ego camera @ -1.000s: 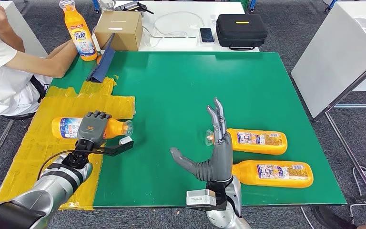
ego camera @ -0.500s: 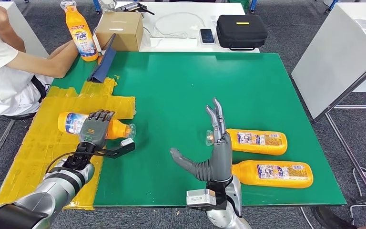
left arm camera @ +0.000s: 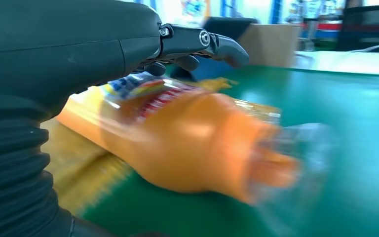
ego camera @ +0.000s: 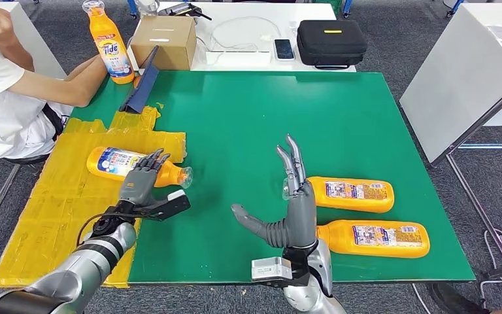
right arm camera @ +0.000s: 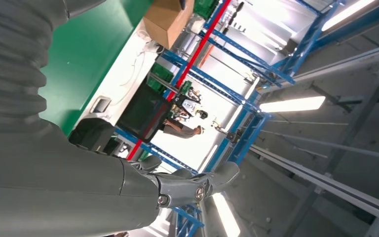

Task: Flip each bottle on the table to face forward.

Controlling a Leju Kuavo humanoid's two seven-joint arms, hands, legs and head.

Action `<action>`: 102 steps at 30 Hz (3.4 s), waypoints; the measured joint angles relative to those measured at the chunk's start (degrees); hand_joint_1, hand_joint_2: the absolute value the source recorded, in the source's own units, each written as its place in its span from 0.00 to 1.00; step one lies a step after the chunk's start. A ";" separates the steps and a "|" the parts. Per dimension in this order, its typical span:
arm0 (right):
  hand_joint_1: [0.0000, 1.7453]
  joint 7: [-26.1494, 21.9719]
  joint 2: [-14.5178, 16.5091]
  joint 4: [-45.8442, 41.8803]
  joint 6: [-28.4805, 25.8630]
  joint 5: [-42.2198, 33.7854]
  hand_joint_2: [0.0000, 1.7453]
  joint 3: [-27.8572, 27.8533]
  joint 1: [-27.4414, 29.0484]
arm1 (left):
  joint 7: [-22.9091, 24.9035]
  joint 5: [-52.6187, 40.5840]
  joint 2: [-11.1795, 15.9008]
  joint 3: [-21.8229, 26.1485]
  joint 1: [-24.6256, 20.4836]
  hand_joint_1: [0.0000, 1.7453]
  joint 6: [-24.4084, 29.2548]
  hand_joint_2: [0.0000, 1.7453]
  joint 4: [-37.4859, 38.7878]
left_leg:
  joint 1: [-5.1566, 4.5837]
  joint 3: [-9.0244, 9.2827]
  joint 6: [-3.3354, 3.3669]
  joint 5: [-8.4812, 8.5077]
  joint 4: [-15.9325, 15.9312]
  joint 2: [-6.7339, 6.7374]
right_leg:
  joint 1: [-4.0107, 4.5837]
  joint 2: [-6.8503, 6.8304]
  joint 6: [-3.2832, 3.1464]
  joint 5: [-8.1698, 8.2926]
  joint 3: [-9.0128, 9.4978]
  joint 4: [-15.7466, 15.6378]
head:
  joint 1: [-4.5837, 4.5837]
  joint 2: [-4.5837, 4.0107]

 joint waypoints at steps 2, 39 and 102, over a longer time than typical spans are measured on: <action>0.00 0.11 -0.01 0.23 0.28 0.37 1.00 -0.13 -0.04 | -4.42 3.99 -0.76 1.14 1.11 0.00 -2.09 1.00 -2.10 | 0.00 -0.01 0.00 0.00 0.00 0.00 | 0.00 0.00 0.00 0.00 -0.01 0.00 | 0.01 0.01; 0.00 23.56 -15.04 13.29 16.05 27.86 1.00 -12.20 -3.57 | -9.39 33.77 -6.83 2.04 26.87 0.00 -21.87 1.00 -56.46 | -0.09 -0.07 0.04 -0.04 0.02 -0.22 | -0.05 -0.09 0.20 -0.01 0.02 -0.05 | -0.02 0.00; 1.00 5.86 -28.83 59.90 46.43 32.82 1.00 -2.81 -36.42 | -15.49 40.39 -8.83 -13.19 20.46 0.00 -9.47 1.00 -53.38 | -0.14 0.06 0.32 0.10 0.05 -0.36 | -0.13 -0.26 0.39 0.09 0.27 -0.06 | -0.02 0.01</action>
